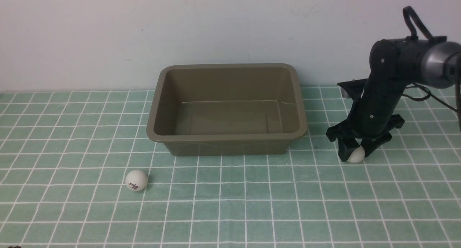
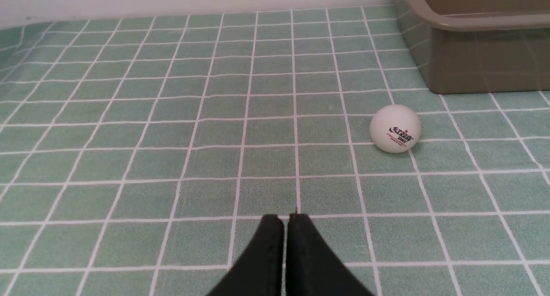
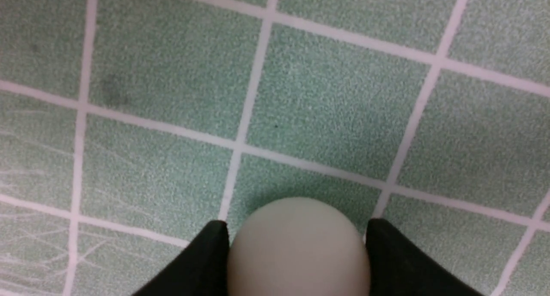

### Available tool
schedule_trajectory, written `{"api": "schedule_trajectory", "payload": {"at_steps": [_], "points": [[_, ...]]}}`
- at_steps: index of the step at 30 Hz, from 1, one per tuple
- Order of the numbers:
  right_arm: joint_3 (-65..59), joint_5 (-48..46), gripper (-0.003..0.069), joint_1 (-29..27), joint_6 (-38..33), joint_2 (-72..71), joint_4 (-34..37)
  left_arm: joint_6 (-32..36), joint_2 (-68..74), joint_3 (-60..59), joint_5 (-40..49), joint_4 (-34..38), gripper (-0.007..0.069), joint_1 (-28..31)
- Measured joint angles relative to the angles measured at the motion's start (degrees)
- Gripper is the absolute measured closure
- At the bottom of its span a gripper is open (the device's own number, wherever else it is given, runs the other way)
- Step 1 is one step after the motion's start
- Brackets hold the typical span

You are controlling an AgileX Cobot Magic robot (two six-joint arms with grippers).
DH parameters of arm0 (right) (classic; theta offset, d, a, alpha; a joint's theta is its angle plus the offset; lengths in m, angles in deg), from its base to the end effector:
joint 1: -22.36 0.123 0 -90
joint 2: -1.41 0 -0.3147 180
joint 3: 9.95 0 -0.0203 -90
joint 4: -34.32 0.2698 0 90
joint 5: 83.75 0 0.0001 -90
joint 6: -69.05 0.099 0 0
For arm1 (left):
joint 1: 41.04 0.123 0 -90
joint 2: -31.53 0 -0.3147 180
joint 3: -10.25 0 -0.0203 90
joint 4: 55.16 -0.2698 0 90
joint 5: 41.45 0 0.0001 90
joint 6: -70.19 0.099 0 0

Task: Put the table tennis balls in the box on the green coffee tablecloth.
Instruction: 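Reach for and grasp a ping pong ball on the table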

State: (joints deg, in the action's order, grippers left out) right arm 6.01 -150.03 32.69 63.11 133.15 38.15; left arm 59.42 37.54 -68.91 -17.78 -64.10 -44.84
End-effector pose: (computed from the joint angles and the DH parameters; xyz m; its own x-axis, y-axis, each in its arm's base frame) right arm 0.4492 0.0880 0.1600 -0.9667 -0.2540 0.0303 -0.2517 0.9657 0.0636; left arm 0.0481 0.0030 0.1673 -0.3180 -0.0238 -0.9478 -0.0071 0.9997 -0.0227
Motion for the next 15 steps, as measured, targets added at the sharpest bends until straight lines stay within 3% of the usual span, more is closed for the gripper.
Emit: {"api": "schedule_trajectory", "payload": {"at_steps": [2, 8, 15], "points": [[0.0, -0.31, 0.0294, 0.0, -0.02, 0.0, -0.05, 0.0, 0.0, 0.0, 0.0, 0.0, 0.0629, 0.0], [0.56, -1.91, 0.0295, 0.0, -0.02, 0.0, -2.06, 0.0, 0.0, 0.0, 0.0, 0.0, 0.0629, 0.0], [16.06, -3.92, 0.0295, 0.0, 0.55, -0.26, -1.01, 0.0, 0.0, 0.0, 0.0, 0.0, 0.0629, 0.0]]}}
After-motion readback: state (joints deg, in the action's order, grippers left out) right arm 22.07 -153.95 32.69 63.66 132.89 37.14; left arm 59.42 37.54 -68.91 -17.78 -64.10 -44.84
